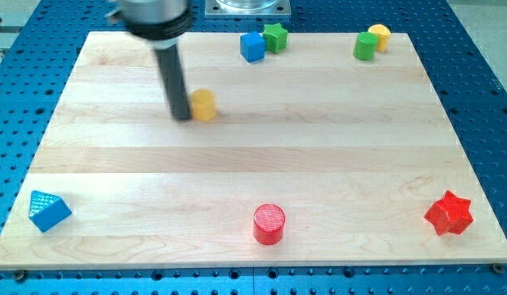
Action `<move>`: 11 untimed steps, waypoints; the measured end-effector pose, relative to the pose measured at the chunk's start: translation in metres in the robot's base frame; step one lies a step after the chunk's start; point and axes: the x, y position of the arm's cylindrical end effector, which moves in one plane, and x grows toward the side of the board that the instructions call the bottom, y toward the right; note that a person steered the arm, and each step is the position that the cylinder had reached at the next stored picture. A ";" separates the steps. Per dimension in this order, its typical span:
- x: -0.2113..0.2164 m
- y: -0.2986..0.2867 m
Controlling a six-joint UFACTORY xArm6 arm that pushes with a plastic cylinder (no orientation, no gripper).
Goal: Move hexagon at bottom right to cube
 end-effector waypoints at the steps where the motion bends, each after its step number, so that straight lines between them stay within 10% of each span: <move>1: -0.052 0.078; 4: -0.040 -0.040; 6: 0.029 0.056; 8: -0.057 0.076; 11: -0.067 0.142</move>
